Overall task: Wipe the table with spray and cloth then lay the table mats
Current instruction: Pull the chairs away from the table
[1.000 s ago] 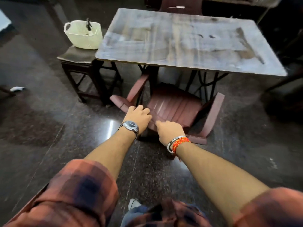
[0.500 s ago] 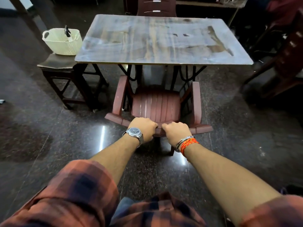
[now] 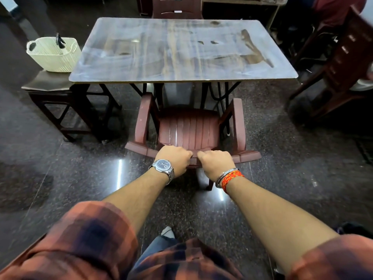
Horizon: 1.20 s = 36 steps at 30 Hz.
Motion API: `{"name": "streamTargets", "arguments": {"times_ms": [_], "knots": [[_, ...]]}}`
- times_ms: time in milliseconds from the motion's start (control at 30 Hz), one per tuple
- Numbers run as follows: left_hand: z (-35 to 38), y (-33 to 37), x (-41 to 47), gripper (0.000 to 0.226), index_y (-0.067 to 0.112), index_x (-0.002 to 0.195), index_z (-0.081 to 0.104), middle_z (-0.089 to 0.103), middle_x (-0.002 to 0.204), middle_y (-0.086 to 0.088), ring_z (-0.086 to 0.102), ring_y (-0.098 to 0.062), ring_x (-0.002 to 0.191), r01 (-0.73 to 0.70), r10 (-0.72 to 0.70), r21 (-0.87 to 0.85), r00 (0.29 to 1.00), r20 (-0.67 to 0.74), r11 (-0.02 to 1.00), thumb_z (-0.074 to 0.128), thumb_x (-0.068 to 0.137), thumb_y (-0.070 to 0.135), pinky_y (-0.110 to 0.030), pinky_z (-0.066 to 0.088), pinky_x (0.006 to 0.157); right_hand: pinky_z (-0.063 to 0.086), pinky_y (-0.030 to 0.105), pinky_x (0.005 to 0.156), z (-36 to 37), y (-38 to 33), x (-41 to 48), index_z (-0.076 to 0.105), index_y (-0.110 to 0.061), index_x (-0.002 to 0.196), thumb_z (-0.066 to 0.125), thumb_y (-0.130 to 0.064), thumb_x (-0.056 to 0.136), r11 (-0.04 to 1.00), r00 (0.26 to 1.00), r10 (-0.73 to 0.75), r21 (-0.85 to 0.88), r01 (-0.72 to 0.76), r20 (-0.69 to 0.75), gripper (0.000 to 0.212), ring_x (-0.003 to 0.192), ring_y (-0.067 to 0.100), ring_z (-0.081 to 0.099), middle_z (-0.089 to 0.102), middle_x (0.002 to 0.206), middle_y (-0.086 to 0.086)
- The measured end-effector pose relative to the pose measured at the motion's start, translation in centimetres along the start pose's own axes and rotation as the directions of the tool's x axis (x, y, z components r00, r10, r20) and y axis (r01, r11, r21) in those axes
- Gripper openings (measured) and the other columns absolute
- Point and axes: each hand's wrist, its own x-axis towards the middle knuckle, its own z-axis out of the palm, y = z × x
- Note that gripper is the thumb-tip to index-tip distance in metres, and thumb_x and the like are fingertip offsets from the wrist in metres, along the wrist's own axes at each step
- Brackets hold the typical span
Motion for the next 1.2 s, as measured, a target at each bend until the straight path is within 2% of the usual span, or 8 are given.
{"name": "streamTargets", "arguments": {"times_ms": [233, 367, 600, 800, 900, 1000, 1067, 1200], "knots": [[-0.6, -1.0, 3.8, 0.015, 0.022, 0.101, 0.059, 0.068, 0.102, -0.004, 0.066, -0.03, 0.091, 0.044, -0.044, -0.059, 0.999, -0.001, 0.997, 0.056, 0.085, 0.023, -0.035, 0.044, 0.069, 0.035, 0.037, 0.063, -0.7, 3.0, 3.6, 0.053, -0.013, 0.106, 0.043, -0.009, 0.091, 0.999, 0.999, -0.04, -0.022, 0.041, 0.023, 0.018, 0.097, 0.035, 0.065, 0.067, 0.104, 0.007], [-1.0, -2.3, 6.6, 0.016, 0.021, 0.102, 0.059, 0.068, 0.102, -0.005, 0.066, -0.032, 0.092, 0.06, -0.062, -0.084, 0.998, -0.018, 0.995, 0.054, 0.087, 0.022, -0.035, 0.04, 0.066, 0.033, 0.035, 0.061, -1.2, 4.6, 6.3, 0.052, -0.014, 0.103, 0.048, -0.01, 0.089, 0.998, 0.999, -0.051, -0.029, 0.052, 0.019, 0.015, 0.095, 0.033, 0.065, 0.067, 0.1, 0.005], [-1.0, -3.5, 10.1, 0.017, 0.019, 0.104, 0.059, 0.067, 0.103, -0.006, 0.066, -0.034, 0.092, 0.088, -0.089, -0.111, 0.996, -0.002, 0.99, 0.05, 0.089, 0.019, -0.036, 0.04, 0.065, 0.034, 0.035, 0.059, -1.3, 6.9, 9.8, 0.053, -0.013, 0.102, 0.045, -0.01, 0.091, 0.996, 0.997, -0.076, -0.042, 0.077, 0.025, 0.014, 0.093, 0.033, 0.064, 0.067, 0.098, 0.004], [-1.4, -3.9, 13.4, 0.018, 0.02, 0.105, 0.058, 0.067, 0.105, -0.005, 0.066, -0.033, 0.093, 0.148, -0.149, -0.116, 0.989, 0.006, 0.982, 0.053, 0.088, 0.021, -0.037, 0.045, 0.069, 0.036, 0.036, 0.061, -1.8, 9.7, 12.6, 0.054, -0.012, 0.101, 0.046, -0.009, 0.09, 0.991, 0.991, -0.132, -0.02, 0.132, -0.008, 0.014, 0.094, 0.034, 0.064, 0.068, 0.099, 0.007], [-1.4, -4.0, 14.3, 0.018, 0.02, 0.105, 0.057, 0.066, 0.105, -0.003, 0.066, -0.032, 0.093, 0.148, -0.148, -0.107, 0.989, 0.008, 0.983, 0.053, 0.087, 0.023, -0.037, 0.045, 0.068, 0.035, 0.036, 0.057, -1.3, 10.7, 13.4, 0.057, -0.01, 0.097, 0.052, -0.009, 0.086, 0.985, 0.985, -0.168, 0.021, 0.17, -0.046, 0.012, 0.086, 0.035, 0.067, 0.07, 0.092, 0.009], [-1.3, -4.1, 14.4, 0.019, 0.02, 0.105, 0.056, 0.066, 0.106, -0.001, 0.066, -0.03, 0.094, 0.143, -0.143, -0.105, 0.99, 0.005, 0.984, 0.054, 0.087, 0.024, -0.036, 0.044, 0.068, 0.033, 0.033, 0.047, -0.4, 11.0, 13.5, 0.06, -0.011, 0.084, 0.066, -0.01, 0.073, 0.981, 0.978, -0.195, -0.001, 0.195, -0.08, 0.012, 0.065, 0.033, 0.068, 0.069, 0.073, 0.007], [-1.2, -4.1, 14.4, 0.02, 0.02, 0.106, 0.056, 0.065, 0.107, -0.001, 0.066, -0.03, 0.094, 0.141, -0.14, -0.099, 0.99, 0.015, 0.985, 0.055, 0.086, 0.025, -0.036, 0.044, 0.069, 0.034, 0.031, 0.044, -0.2, 11.1, 13.5, 0.059, -0.012, 0.079, 0.069, -0.01, 0.068, 0.98, 0.974, -0.2, -0.019, 0.199, -0.103, 0.015, 0.059, 0.032, 0.067, 0.068, 0.067, 0.006], [-1.6, -4.5, 13.9, 0.026, 0.022, 0.105, 0.055, 0.065, 0.106, -0.001, 0.064, -0.029, 0.095, 0.086, -0.084, -0.121, 0.996, 0.018, 0.989, 0.056, 0.08, 0.03, -0.036, 0.046, 0.071, 0.036, 0.036, 0.058, -0.9, 10.8, 13.1, 0.059, -0.009, 0.097, 0.056, -0.012, 0.084, 0.979, 0.974, -0.201, 0.004, 0.203, -0.1, 0.014, 0.083, 0.037, 0.067, 0.07, 0.09, 0.011]]}}
